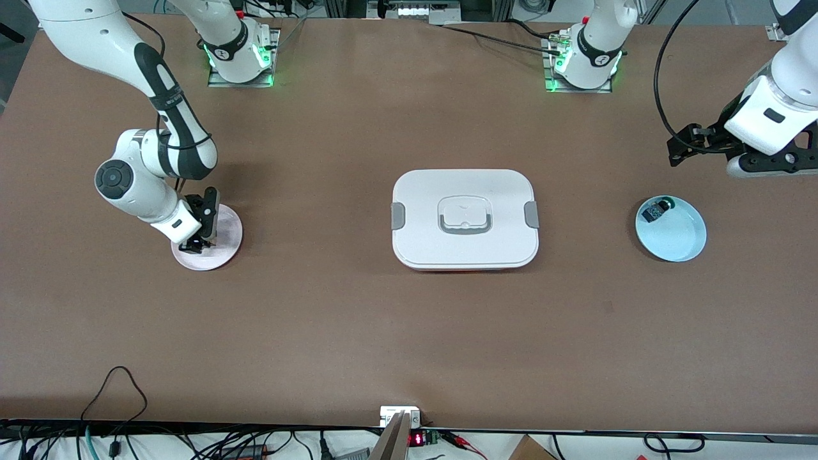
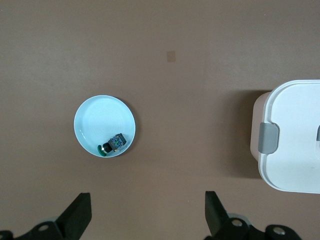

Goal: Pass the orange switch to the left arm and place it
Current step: 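Lift the orange switch with the right gripper and carry it over the box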

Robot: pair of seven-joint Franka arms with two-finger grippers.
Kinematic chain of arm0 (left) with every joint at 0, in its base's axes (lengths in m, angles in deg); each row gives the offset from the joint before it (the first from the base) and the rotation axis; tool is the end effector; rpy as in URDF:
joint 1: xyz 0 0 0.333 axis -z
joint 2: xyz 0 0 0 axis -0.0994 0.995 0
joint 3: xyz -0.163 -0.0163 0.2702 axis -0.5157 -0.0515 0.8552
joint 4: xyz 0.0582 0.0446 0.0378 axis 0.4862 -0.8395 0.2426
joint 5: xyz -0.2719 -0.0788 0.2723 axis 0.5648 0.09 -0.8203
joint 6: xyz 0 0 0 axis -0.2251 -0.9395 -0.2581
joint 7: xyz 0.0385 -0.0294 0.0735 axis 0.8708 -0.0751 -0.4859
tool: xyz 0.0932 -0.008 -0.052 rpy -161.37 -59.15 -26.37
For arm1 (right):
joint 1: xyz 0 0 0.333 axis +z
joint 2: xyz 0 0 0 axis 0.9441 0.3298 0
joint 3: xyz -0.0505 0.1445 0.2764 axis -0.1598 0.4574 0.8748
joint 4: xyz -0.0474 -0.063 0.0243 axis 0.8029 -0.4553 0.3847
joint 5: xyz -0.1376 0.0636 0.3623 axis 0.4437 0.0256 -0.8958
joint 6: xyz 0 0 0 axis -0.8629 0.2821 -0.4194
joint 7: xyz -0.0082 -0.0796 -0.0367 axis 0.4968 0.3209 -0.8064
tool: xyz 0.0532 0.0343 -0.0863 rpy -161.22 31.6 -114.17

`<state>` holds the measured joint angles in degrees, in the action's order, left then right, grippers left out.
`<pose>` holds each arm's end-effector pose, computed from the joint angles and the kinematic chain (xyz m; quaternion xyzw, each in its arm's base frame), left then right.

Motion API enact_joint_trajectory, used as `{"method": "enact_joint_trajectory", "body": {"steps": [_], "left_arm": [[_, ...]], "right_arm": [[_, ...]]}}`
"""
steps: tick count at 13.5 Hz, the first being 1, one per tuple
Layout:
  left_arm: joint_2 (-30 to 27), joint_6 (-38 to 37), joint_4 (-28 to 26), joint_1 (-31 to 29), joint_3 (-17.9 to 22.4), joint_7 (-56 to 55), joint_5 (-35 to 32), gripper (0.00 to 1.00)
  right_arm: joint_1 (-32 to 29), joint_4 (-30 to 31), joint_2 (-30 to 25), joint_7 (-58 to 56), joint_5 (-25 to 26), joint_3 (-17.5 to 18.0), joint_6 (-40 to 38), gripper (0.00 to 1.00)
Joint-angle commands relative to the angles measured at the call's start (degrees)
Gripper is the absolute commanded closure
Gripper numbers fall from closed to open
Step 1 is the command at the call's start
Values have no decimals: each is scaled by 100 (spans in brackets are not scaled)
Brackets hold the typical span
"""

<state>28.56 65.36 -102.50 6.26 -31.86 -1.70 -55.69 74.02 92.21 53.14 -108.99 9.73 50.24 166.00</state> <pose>0.5402 -0.0366 0.5856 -0.9988 -0.0286 0.0177 0.0365 0.5596 0.0085 0.1930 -0.6961 -0.7178 0.0084 0.0030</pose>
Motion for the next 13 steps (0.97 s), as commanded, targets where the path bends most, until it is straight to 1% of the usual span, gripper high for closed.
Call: {"method": "enact_joint_trajectory", "body": {"steps": [1, 2, 3, 4, 6, 7, 8, 10, 13], "left_arm": [[-94, -73, -30, -38, -10, 131, 87, 0], [-94, -73, -30, -38, -1, 131, 87, 0], [-94, -73, -30, -38, -1, 131, 87, 0], [-94, -73, -30, -38, -9, 131, 87, 0], [-94, -73, -30, -38, -10, 131, 87, 0], [-94, -73, -30, -38, -10, 122, 87, 0], [-94, -73, -30, -38, -10, 122, 87, 0], [-94, -73, -30, -38, -10, 122, 165, 0], [-51, -99, 5, -46, 34, 113, 499, 0]], "right_arm": [[-38, -320, -270, -66, -760, 460, -846, 66], [-11, -521, -323, -58, -1016, 566, -1224, 66], [-11, -784, -350, -40, -1393, 750, -1672, 66], [-11, -1022, -359, -40, -1901, 926, -2042, 66], [-11, -1418, -359, -31, -2824, 1198, -2518, 66], [-11, -1463, -359, -40, -3465, 1295, -2607, 66], [-11, -1507, -368, -40, -3976, 1444, -2651, 66], [-11, -1665, -359, -40, -4768, 1673, -2643, 66], [-2, -1841, -341, -102, -6243, 2034, -2591, 66]]}}
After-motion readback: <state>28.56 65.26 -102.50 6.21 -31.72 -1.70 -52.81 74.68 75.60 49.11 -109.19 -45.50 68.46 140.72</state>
